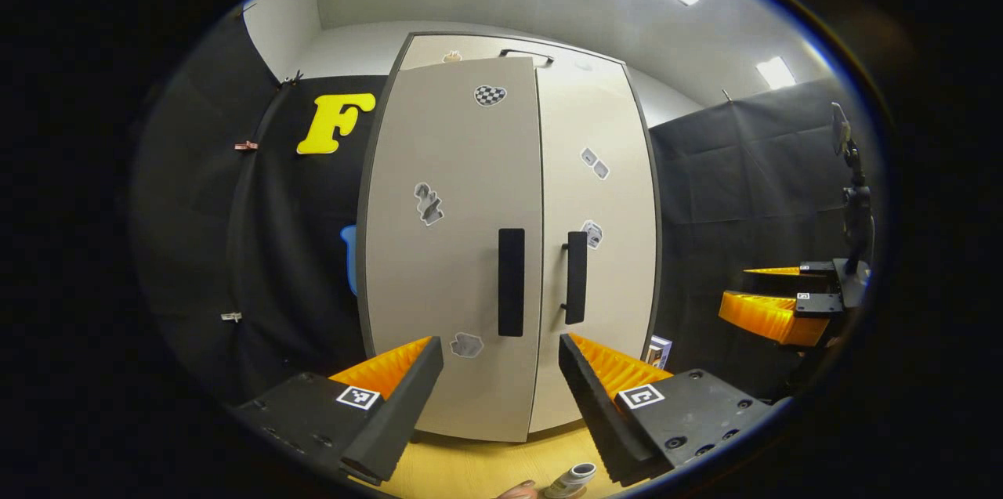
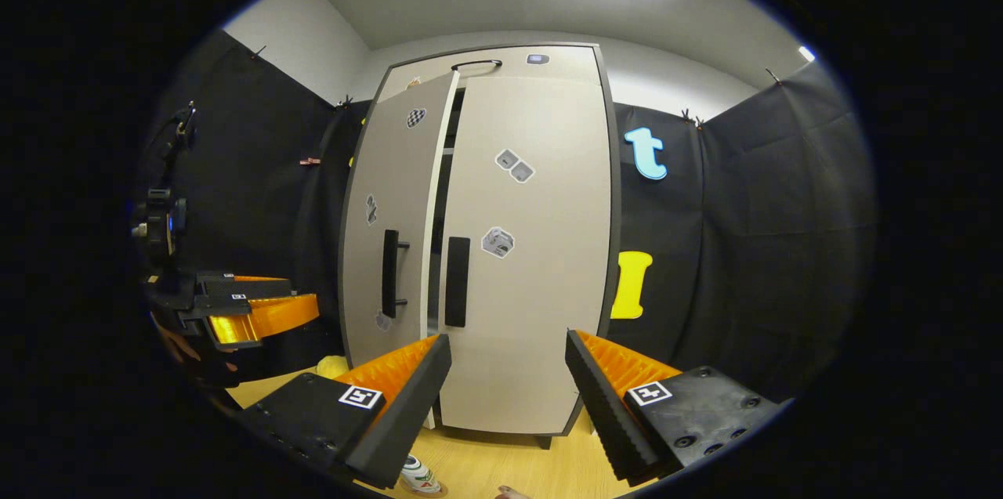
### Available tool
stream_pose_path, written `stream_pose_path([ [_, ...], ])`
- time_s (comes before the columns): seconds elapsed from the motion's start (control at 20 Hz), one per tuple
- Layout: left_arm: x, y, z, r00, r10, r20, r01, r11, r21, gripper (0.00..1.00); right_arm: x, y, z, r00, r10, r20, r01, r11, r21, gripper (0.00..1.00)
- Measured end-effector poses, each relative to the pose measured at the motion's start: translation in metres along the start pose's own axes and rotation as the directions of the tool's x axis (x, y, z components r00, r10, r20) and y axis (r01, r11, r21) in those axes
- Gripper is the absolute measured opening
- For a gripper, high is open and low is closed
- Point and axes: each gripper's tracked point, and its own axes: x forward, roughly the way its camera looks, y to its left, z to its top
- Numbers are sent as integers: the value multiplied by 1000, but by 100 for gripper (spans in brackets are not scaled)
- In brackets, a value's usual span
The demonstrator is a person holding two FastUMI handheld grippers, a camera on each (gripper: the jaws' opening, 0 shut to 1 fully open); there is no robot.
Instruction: Grasp the bottle in the cabinet with the left hand and place it on the coaster, then close the right door with the right hand and the left door with the left hand.
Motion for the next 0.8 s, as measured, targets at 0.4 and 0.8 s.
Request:
stream_pose_path([
  [0.4,-4,-7,-5,1000,-2,-12,2,1000,11,95,4,5,2,1000,29,13,-29,1000,4,97],
  [0.8,-14,3,-2,1000,26,-2,-26,999,19,95,5,15,4,998,53,23,-54,999,0,97],
])
